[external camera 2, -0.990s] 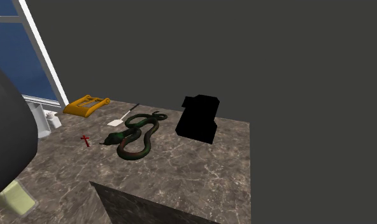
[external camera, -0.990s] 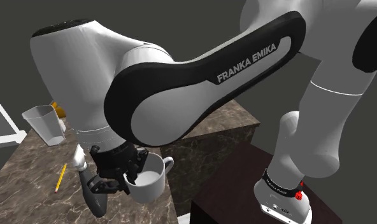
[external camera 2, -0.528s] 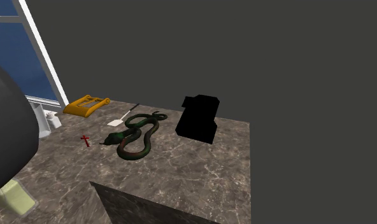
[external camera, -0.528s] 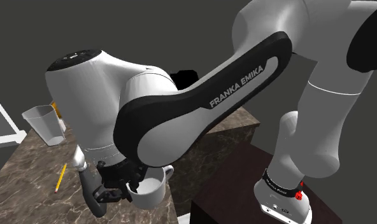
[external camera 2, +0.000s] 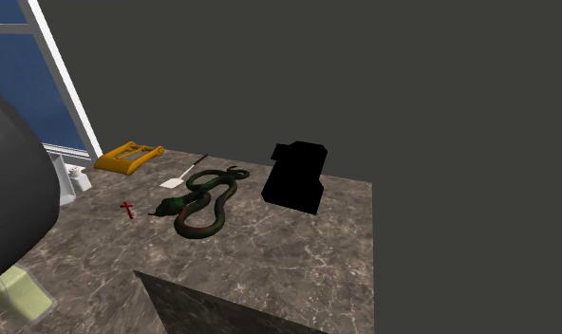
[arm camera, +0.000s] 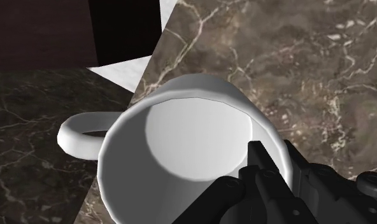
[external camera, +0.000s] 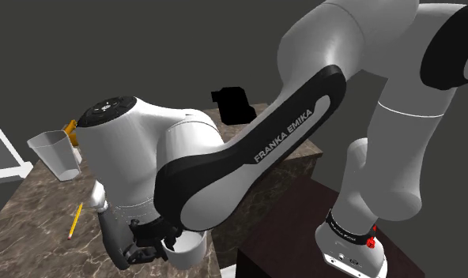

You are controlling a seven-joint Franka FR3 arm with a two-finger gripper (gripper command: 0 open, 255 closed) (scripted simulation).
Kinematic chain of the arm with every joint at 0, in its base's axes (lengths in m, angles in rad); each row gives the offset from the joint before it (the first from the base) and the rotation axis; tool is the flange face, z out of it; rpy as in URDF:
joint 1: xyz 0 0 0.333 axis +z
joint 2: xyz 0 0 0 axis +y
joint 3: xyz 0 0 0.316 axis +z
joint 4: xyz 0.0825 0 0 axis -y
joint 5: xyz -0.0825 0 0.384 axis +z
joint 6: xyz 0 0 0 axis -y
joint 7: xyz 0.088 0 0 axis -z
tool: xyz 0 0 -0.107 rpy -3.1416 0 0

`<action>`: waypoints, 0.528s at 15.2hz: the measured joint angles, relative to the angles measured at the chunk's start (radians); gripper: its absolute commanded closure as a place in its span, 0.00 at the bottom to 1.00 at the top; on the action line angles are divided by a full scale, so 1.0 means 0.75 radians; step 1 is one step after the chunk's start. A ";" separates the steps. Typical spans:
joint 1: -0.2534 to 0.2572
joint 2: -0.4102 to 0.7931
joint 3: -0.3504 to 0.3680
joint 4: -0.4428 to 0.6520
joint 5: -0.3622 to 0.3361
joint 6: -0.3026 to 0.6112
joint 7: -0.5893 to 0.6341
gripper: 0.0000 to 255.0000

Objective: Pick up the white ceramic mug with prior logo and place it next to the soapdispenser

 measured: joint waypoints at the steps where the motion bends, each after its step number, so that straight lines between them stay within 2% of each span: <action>1: 0.000 0.008 -0.001 -0.006 -0.005 0.014 0.002 1.00; 8: 0.008 0.065 -0.004 -0.056 -0.043 0.111 0.032 1.00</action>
